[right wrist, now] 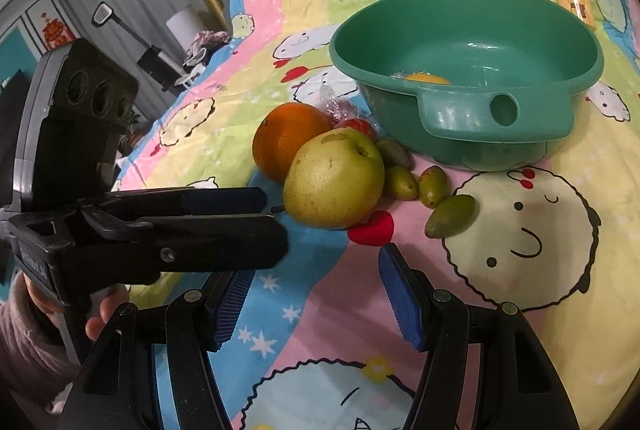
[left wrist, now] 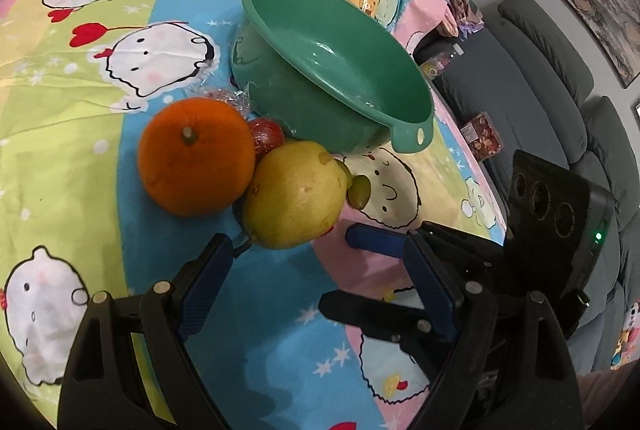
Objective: Organize fruits
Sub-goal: 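Move the right tool to the green pear and close around it, then lift the held pear with the right tool toward the bowl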
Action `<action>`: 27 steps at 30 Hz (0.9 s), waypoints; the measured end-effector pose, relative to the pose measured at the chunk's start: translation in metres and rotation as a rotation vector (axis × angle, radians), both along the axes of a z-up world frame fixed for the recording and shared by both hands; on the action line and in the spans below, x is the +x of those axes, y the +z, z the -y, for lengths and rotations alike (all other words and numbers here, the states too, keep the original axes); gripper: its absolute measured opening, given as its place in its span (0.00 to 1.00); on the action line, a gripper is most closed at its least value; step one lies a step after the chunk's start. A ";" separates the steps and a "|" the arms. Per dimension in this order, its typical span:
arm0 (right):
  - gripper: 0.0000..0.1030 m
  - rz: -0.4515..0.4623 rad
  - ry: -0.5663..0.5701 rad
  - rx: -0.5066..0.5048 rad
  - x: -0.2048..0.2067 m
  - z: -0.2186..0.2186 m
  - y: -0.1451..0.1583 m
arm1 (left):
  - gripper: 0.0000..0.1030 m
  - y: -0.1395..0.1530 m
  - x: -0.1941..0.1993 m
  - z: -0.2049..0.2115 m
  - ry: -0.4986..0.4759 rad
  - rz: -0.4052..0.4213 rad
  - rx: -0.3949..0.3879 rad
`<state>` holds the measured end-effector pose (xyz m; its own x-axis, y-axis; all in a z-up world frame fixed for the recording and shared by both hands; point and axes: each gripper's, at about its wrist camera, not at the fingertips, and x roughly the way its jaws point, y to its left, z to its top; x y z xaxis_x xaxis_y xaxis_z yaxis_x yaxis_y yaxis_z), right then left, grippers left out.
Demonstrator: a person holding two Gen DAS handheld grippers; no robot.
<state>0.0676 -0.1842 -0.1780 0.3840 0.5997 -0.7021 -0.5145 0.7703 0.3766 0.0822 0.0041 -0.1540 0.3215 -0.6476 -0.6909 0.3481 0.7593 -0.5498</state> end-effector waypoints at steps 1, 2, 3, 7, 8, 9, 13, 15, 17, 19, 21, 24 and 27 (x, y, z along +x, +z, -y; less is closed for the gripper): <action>0.63 0.000 0.001 -0.002 0.000 -0.001 0.000 | 0.84 0.000 0.002 0.001 0.000 0.001 0.002; 0.63 0.002 0.001 -0.006 0.001 -0.002 0.000 | 0.84 -0.001 0.002 0.001 0.000 0.001 -0.001; 0.63 0.004 0.004 -0.010 0.001 -0.002 0.000 | 0.84 0.000 0.003 0.001 -0.001 0.000 -0.007; 0.63 0.006 0.009 -0.014 0.005 -0.007 -0.001 | 0.84 0.001 0.008 0.002 0.003 0.003 -0.013; 0.63 0.007 0.009 -0.013 0.006 -0.009 -0.001 | 0.84 0.002 0.008 0.002 0.002 0.003 -0.017; 0.63 0.008 0.009 -0.013 0.006 -0.010 -0.001 | 0.84 0.002 0.009 0.003 0.002 0.006 -0.018; 0.63 0.010 0.011 -0.013 0.008 -0.013 -0.001 | 0.83 0.003 0.010 0.005 -0.003 0.009 -0.020; 0.63 0.010 0.004 -0.015 0.009 -0.013 -0.002 | 0.83 0.003 0.011 0.006 -0.005 0.009 -0.019; 0.63 0.007 -0.005 -0.011 0.011 -0.013 -0.002 | 0.83 0.004 0.012 0.007 -0.006 0.015 -0.016; 0.63 0.006 -0.015 -0.008 0.014 -0.012 -0.002 | 0.83 0.005 0.014 0.007 -0.007 0.012 -0.020; 0.63 0.007 -0.021 -0.003 0.018 -0.012 -0.002 | 0.83 0.005 0.014 0.007 -0.010 0.012 -0.020; 0.63 0.008 -0.026 0.007 0.022 -0.012 -0.002 | 0.83 0.005 0.015 0.009 -0.017 0.016 -0.012; 0.63 0.011 -0.035 0.014 0.025 -0.013 -0.002 | 0.82 0.006 0.016 0.009 -0.021 0.016 -0.008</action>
